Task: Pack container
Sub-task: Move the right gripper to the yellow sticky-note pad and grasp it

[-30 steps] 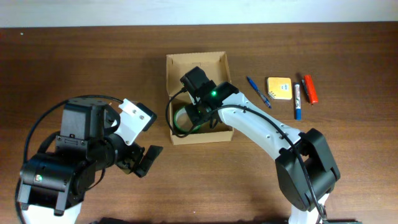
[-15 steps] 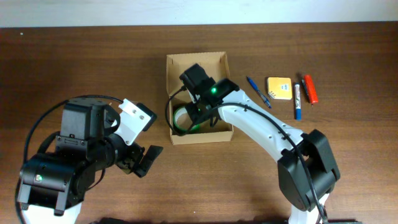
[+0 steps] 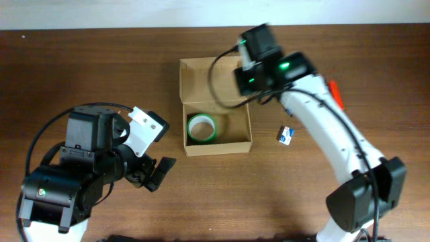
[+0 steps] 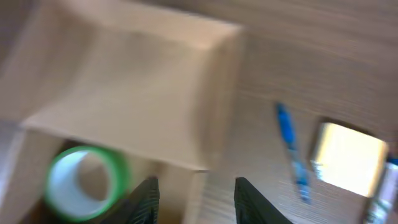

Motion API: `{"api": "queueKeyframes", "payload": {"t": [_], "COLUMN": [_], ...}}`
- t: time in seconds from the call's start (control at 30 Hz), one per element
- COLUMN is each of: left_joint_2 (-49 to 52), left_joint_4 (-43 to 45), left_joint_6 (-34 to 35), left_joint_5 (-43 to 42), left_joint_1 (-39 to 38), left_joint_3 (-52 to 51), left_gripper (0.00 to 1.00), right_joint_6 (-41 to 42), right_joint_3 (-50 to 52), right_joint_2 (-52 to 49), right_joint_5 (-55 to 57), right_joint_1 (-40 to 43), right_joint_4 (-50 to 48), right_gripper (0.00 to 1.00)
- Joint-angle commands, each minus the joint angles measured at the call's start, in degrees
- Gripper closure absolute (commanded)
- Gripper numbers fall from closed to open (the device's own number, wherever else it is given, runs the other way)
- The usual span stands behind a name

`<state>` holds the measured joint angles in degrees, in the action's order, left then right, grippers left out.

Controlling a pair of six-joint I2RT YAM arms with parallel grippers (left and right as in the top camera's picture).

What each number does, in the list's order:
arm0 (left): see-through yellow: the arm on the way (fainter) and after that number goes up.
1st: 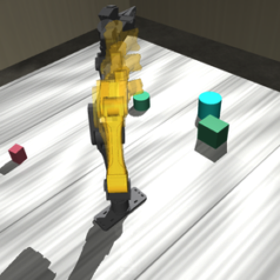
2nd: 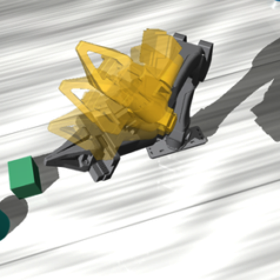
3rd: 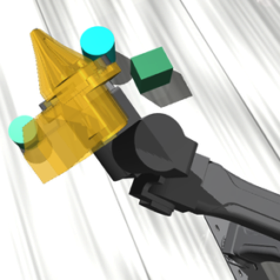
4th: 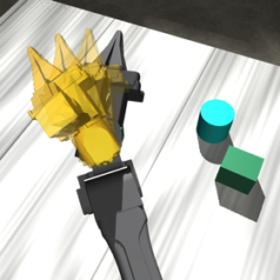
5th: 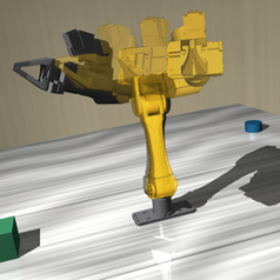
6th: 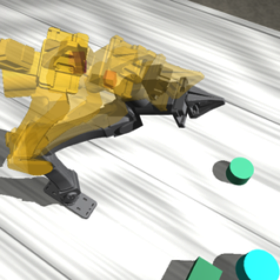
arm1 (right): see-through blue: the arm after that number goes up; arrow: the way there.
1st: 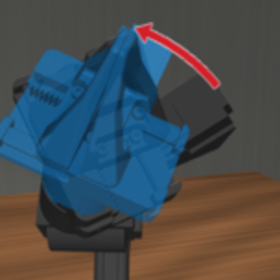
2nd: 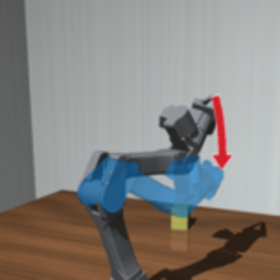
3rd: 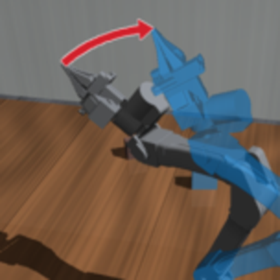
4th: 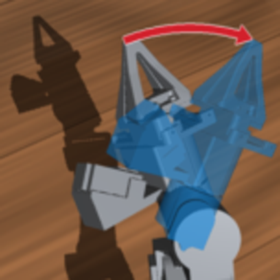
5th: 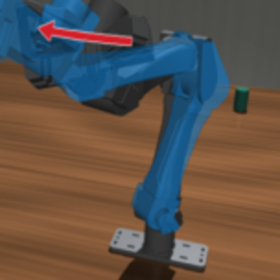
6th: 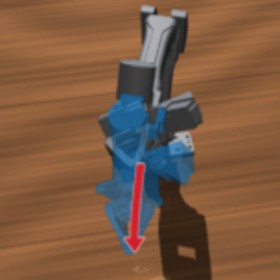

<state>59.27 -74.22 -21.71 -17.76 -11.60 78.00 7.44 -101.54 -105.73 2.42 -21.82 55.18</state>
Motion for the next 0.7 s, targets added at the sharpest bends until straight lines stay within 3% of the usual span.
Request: {"api": "queueKeyframes", "payload": {"t": [0.0,0.33,0.67], "left_joint_2": [0.0,0.0,0.0], "left_joint_4": [0.0,0.0,0.0], "left_joint_6": [-1.1,-1.1,-1.1], "left_joint_5": [0.0,0.0,0.0], "left_joint_1": [0.3,0.3,0.3], "left_joint_3": [0.8,0.8,0.8], "left_gripper": [0.01,0.00,0.00], "right_joint_6": [-0.2,-1.7,-4.3], "right_joint_3": [-1.0,-0.1,-0.1], "right_joint_2": [0.7,-2.0,-9.2], "right_joint_5": [1.2,1.3,1.5], "right_joint_1": [5.4,17.4,19.0], "right_joint_4": [0.3,-0.3,-3.2], "right_gripper": [0.58,0.43,0.30]}}
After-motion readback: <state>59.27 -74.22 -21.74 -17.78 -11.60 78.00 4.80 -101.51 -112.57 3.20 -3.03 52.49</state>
